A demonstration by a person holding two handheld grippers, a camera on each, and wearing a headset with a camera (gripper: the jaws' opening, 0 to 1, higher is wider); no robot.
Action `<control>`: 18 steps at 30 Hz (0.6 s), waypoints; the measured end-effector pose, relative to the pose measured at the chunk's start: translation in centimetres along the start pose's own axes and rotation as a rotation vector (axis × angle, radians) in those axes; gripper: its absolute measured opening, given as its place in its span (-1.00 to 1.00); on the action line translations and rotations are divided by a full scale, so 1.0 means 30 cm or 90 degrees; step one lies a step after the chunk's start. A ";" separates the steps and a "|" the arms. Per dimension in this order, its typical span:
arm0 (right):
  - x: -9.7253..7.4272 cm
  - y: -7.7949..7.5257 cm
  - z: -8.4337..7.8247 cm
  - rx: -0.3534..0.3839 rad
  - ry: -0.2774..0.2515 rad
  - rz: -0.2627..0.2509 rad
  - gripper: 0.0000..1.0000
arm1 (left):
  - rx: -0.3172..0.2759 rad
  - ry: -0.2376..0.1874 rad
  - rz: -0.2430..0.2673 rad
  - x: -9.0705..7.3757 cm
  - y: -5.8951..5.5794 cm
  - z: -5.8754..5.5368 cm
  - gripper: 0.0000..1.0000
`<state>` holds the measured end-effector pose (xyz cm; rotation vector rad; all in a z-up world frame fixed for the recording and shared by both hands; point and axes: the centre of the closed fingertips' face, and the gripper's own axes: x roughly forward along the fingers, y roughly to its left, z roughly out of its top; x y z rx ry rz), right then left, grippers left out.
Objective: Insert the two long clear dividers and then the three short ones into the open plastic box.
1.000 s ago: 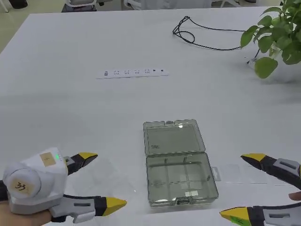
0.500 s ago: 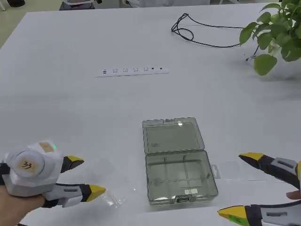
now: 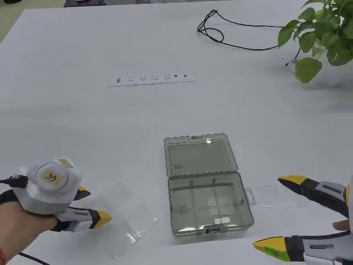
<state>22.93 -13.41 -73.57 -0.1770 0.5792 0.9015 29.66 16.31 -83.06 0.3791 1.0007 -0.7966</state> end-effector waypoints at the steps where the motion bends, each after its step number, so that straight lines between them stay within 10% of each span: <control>1: 0.000 0.001 0.000 0.000 -0.001 0.000 0.71 | -0.004 0.004 0.000 0.003 0.001 -0.001 -0.05; 18: -0.006 -0.003 -0.015 0.008 0.002 -0.009 0.71 | 0.036 0.091 0.019 0.047 0.020 -0.049 -0.19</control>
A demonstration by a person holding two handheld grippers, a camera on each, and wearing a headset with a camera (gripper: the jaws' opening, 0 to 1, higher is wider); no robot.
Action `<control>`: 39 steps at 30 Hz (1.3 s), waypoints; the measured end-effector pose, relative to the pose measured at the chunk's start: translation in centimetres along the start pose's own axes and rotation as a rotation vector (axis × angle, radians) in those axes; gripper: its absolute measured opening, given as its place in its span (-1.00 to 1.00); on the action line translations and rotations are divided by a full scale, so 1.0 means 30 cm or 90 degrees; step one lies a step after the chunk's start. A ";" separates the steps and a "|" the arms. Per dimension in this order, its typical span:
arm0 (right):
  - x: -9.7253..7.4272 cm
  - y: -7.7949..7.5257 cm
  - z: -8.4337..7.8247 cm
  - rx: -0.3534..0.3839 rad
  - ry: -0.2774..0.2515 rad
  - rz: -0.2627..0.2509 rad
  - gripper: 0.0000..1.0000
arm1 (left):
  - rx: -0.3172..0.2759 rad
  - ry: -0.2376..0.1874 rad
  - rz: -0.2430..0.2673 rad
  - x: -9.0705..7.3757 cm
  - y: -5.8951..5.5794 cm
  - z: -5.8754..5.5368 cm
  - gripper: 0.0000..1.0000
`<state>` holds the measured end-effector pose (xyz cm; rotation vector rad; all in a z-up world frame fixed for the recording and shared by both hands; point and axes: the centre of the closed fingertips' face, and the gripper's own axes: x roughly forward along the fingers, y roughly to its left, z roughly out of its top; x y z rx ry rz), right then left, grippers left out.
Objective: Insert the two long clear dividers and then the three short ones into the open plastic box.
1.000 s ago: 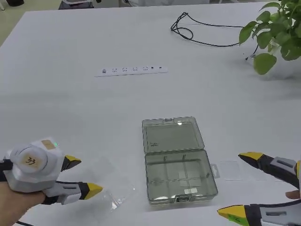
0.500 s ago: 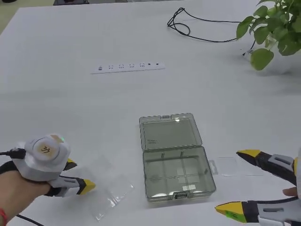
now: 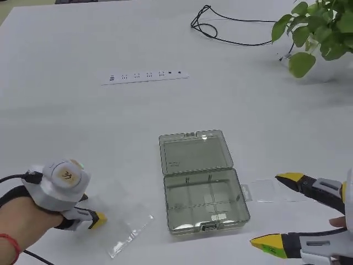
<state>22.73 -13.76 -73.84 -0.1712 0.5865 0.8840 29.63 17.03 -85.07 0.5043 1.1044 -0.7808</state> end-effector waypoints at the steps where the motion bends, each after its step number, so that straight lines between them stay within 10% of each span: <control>1: 0.000 0.000 0.000 0.000 -0.001 0.000 0.70 | 0.001 0.002 0.002 0.001 0.002 0.000 -0.21; 39: 0.002 0.016 0.003 -0.005 0.002 0.004 0.69 | -0.083 0.042 0.000 -0.007 -0.003 0.005 -0.38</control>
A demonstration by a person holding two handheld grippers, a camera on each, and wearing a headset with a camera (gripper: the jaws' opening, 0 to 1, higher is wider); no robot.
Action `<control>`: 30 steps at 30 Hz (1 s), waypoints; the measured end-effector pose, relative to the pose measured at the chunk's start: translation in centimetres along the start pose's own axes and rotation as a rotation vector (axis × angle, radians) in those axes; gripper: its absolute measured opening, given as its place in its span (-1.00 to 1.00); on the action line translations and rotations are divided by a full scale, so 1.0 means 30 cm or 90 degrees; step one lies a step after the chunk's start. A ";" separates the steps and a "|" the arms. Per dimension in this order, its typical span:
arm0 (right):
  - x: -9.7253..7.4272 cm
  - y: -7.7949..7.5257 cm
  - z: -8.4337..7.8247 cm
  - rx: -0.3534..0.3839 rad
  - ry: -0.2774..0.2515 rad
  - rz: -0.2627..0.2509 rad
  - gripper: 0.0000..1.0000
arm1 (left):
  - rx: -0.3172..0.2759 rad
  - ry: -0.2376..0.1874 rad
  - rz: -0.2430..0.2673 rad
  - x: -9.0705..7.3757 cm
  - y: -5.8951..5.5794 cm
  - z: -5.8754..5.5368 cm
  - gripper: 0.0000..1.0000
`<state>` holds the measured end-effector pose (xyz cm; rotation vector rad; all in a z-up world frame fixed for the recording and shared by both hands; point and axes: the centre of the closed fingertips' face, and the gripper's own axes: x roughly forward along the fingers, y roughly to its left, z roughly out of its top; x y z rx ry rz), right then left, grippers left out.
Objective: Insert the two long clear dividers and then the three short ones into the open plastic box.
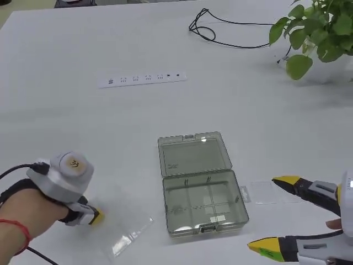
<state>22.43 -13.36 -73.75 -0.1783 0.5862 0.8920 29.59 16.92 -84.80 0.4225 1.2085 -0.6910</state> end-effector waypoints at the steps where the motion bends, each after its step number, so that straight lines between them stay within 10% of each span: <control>1: 0.000 0.000 0.000 0.000 0.000 0.000 0.69 | -0.005 -0.004 -0.001 -0.001 -0.001 0.002 -0.38; 13: 0.008 0.009 0.019 -0.001 -0.002 0.005 0.65 | -0.070 -0.060 -0.029 -0.032 -0.044 0.010 -0.40; 30: 0.034 0.031 0.285 0.054 -0.095 0.010 0.31 | -0.182 -0.282 -0.105 -0.223 -0.188 0.216 -0.40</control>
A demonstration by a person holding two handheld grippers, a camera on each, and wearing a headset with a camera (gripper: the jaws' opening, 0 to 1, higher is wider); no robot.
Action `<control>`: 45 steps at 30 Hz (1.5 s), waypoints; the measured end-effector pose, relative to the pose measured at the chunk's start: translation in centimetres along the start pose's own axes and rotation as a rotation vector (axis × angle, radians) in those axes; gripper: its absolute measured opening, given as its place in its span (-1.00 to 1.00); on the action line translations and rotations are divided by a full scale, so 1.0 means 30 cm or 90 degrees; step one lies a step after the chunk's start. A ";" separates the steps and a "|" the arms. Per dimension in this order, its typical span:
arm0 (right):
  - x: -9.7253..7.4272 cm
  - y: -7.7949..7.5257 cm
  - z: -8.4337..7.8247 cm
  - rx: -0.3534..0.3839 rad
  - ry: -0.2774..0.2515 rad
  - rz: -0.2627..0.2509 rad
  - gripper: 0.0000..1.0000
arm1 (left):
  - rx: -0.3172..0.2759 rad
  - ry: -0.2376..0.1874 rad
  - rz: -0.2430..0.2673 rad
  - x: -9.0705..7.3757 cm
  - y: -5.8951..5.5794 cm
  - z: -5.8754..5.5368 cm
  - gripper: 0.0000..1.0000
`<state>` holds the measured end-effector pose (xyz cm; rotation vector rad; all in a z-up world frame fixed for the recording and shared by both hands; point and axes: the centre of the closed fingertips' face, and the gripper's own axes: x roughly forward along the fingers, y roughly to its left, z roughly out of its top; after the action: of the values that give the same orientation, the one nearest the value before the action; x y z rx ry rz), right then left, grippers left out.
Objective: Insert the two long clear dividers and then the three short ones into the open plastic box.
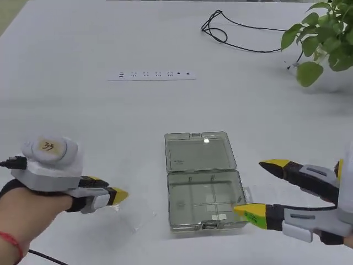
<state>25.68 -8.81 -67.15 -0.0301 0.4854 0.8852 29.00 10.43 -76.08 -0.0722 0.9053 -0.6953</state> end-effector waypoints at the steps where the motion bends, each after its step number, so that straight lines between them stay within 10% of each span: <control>1: 0.005 0.006 0.021 0.002 -0.012 0.002 0.29 | -0.001 -0.013 -0.008 -0.004 -0.019 0.015 -0.40; 10: 0.066 0.063 0.167 0.063 -0.079 0.008 0.03 | -0.044 -0.125 -0.084 -0.034 -0.216 0.137 -0.40; 21: 0.120 0.120 0.179 0.110 -0.079 0.008 -0.45 | -0.050 -0.195 -0.143 -0.042 -0.381 0.225 -0.40; 45: 0.148 0.113 0.172 0.179 -0.083 -0.002 -0.83 | -0.020 -0.208 -0.161 -0.042 -0.445 0.254 -0.40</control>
<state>27.54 -2.22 -63.81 0.2825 0.4841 0.8030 27.14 -0.98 -65.87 -0.3233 0.5975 -0.8750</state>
